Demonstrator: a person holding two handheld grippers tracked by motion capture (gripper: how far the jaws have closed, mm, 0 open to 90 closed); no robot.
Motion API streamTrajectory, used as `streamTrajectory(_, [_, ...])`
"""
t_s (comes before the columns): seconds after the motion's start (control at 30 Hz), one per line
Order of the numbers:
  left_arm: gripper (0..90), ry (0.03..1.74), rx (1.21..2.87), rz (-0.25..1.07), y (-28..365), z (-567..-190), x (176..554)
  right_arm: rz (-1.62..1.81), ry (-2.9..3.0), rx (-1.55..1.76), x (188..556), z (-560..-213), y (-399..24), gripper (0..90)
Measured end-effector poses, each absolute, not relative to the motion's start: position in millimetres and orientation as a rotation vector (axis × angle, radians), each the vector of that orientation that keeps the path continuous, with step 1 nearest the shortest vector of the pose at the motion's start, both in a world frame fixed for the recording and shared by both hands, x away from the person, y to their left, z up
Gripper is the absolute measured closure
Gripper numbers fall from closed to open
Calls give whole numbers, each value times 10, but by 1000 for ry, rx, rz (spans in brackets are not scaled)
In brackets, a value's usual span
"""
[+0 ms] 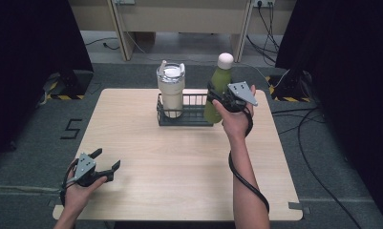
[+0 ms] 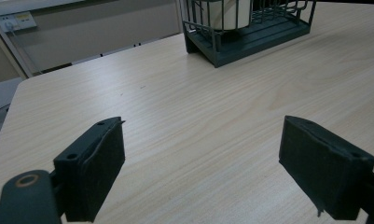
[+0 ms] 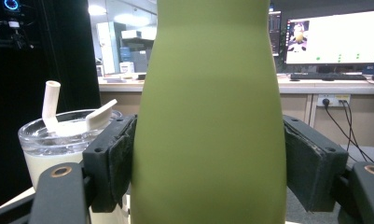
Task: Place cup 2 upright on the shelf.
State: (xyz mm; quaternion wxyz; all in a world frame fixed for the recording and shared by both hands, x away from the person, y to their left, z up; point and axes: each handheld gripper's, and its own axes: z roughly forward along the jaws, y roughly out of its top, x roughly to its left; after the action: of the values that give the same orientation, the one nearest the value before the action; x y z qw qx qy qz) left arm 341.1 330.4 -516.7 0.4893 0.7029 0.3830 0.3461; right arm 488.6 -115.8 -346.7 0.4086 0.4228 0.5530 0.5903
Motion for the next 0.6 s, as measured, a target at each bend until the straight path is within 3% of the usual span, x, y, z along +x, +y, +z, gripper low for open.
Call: streamTrajectory(0.6, [135, 934, 1705, 841, 3315, -5170, 3412, 1496, 1395, 1081, 5021, -3420, -1097, 260])
